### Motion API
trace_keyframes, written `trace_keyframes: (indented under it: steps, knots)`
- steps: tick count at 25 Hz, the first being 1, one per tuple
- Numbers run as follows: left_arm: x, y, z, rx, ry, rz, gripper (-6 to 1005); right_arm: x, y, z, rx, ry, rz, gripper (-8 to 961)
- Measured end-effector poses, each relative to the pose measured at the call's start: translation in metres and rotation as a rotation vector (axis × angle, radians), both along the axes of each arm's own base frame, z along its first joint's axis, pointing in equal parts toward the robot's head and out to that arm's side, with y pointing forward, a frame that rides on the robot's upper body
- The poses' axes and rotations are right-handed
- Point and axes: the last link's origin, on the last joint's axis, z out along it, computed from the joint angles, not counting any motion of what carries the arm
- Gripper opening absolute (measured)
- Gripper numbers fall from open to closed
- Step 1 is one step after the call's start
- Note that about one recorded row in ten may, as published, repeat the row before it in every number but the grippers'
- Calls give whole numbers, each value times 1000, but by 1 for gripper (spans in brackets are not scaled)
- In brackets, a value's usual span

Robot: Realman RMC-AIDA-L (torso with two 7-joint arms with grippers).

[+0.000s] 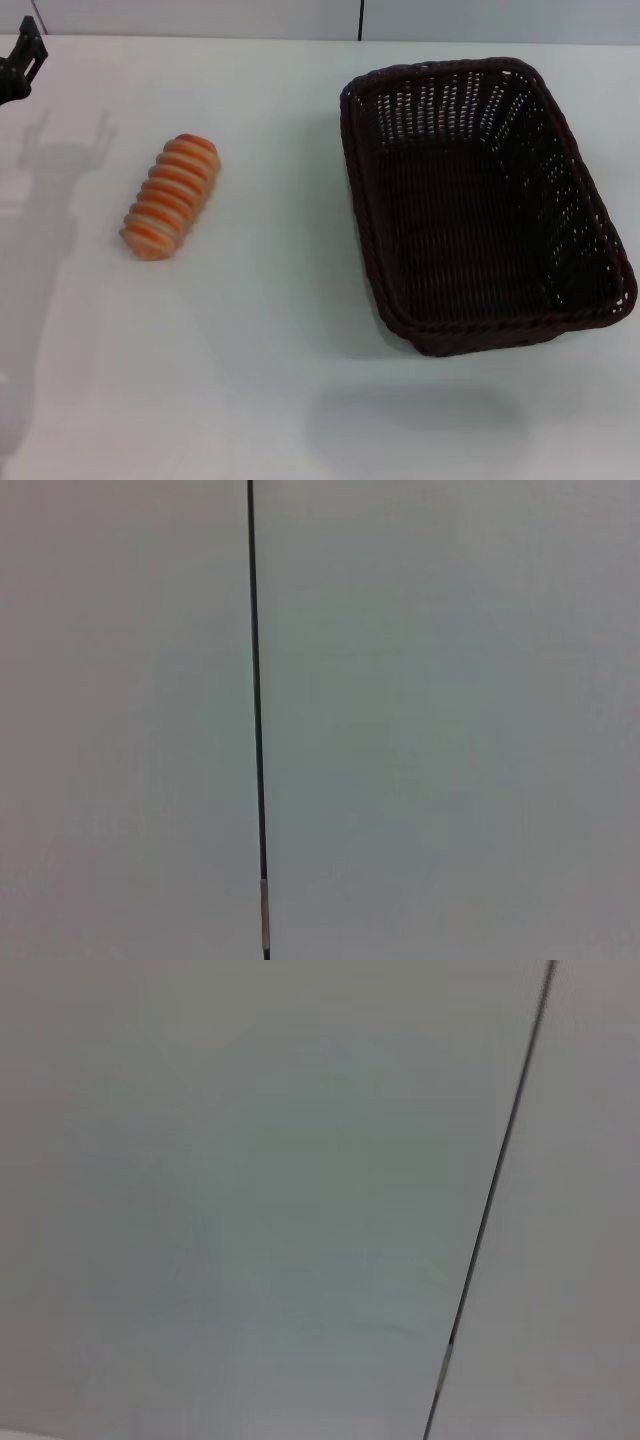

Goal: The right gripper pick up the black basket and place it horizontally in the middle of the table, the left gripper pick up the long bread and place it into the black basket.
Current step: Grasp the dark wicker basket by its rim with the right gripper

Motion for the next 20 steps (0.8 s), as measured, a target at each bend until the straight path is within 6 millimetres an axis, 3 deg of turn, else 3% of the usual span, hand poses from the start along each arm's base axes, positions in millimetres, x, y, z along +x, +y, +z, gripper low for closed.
trace_keyframes:
  steps: [9,20]
  knots:
    - [1,2,4,0,6,12,795,-42,29,-13,-184,-105,-209,471]
    - [-2,4,7,8,-14,22,793,-38,60,-62,-399,-109,-307,471]
